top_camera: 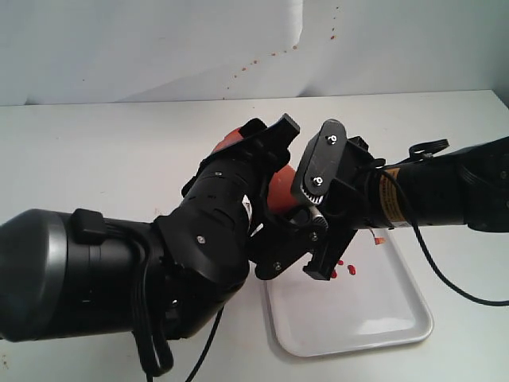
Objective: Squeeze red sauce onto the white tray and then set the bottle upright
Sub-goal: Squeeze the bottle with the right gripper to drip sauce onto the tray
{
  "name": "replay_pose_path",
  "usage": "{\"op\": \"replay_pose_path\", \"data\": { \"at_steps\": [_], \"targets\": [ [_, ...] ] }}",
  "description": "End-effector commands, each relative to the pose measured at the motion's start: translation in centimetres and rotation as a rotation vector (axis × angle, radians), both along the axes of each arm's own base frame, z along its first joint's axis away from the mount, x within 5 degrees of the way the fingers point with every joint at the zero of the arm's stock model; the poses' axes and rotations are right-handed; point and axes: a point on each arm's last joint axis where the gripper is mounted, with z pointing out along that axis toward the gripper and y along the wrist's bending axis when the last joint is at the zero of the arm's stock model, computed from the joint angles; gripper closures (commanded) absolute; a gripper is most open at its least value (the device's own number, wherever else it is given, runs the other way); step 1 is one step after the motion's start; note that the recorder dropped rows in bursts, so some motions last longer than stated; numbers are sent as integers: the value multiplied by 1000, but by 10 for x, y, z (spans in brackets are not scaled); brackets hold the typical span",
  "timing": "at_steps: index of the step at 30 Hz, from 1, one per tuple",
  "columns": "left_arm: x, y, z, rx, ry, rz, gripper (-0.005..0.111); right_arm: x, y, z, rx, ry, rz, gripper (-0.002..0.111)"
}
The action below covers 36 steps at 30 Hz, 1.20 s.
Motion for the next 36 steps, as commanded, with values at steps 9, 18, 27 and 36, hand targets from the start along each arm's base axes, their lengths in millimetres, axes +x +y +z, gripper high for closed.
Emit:
{"op": "replay_pose_path", "data": {
  "at_steps": [9, 18, 27, 36],
  "targets": [
    [2, 0, 16, -91, -59, 31, 107, -7, 6, -1, -26, -32, 101, 35],
    [2, 0, 16, -117, -56, 41, 107, -6, 7, 0, 9, -16, 62, 27],
    [2, 0, 16, -119, -55, 41, 107, -9, 9, 2, 27, -17, 108, 108],
    [1, 3, 12, -153, 0, 103, 107, -11, 10, 8, 35, -44, 133, 53]
  ]
}}
